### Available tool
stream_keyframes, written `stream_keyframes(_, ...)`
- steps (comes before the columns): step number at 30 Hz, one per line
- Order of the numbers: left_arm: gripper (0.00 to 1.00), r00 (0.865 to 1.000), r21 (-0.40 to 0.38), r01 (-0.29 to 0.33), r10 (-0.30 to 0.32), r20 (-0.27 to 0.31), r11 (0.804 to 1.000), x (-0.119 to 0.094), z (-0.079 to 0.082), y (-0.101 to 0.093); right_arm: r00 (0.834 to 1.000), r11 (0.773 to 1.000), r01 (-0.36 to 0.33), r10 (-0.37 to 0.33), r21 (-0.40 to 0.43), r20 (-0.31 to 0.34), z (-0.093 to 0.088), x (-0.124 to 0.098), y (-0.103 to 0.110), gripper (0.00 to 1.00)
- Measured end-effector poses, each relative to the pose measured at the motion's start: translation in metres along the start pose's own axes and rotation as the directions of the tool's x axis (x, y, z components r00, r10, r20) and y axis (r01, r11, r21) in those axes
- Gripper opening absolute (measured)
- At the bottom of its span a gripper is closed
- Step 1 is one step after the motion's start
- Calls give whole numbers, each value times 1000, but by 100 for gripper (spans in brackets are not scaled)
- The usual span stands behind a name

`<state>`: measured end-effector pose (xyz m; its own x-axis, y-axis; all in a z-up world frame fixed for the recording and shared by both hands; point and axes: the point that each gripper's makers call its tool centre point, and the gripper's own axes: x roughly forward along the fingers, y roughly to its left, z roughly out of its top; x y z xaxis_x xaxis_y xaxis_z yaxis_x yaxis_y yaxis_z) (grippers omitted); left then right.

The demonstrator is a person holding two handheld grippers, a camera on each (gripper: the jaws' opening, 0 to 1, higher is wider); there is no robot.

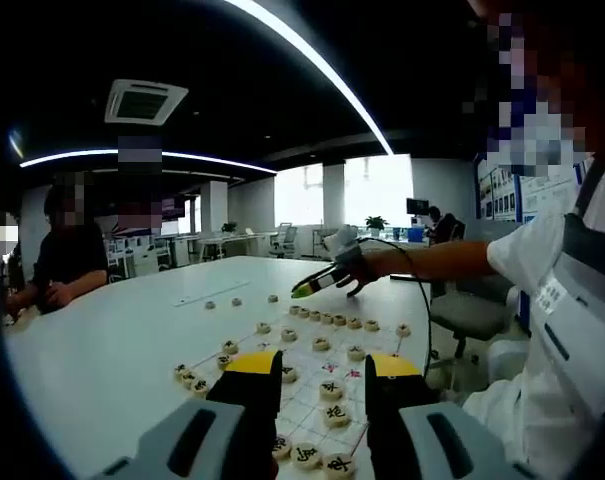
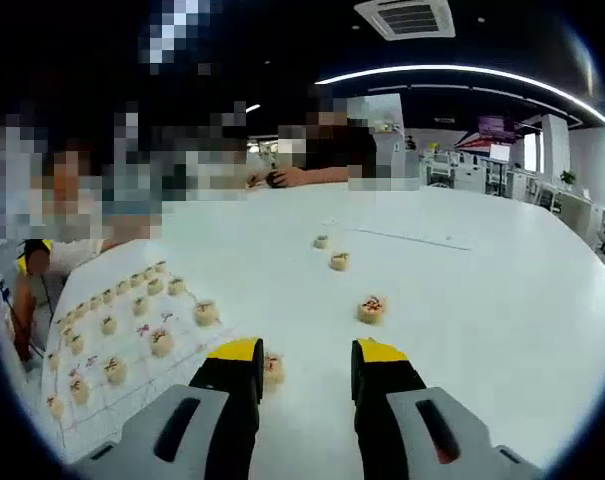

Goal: Pick up the chess pieces one by one and place each piece onto its starting position on the chessboard, setting the pieces on their correct points until all the chess pieces are arranged in the starting layout

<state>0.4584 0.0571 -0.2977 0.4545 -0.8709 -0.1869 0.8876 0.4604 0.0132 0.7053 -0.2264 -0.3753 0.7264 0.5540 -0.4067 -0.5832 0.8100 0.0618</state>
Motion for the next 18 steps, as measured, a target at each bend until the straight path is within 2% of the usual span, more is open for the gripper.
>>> stream_keyframes(4,35,1000,-5,-3,3,-3,1000,1,-2,2,1000,999,7,-8,-36,-23,16,38,-5,36)
stream_keyframes(6,35,1000,-7,-4,4,-5,1000,1,-2,2,999,999,-11,10,-36,-33,21,55,-4,37)
stream_keyframes(8,35,1000,-7,-2,2,-3,1000,1,-2,2,999,998,-1,-2,-59,-53,24,72,-10,38)
stream_keyframes(12,35,1000,-12,-10,10,-3,1000,-1,-3,5,996,996,29,-36,-83,-85,26,97,-19,38)
stream_keyframes(18,35,1000,-14,-4,4,-3,1000,0,-3,4,993,996,48,-56,-76,-106,29,121,-30,38)
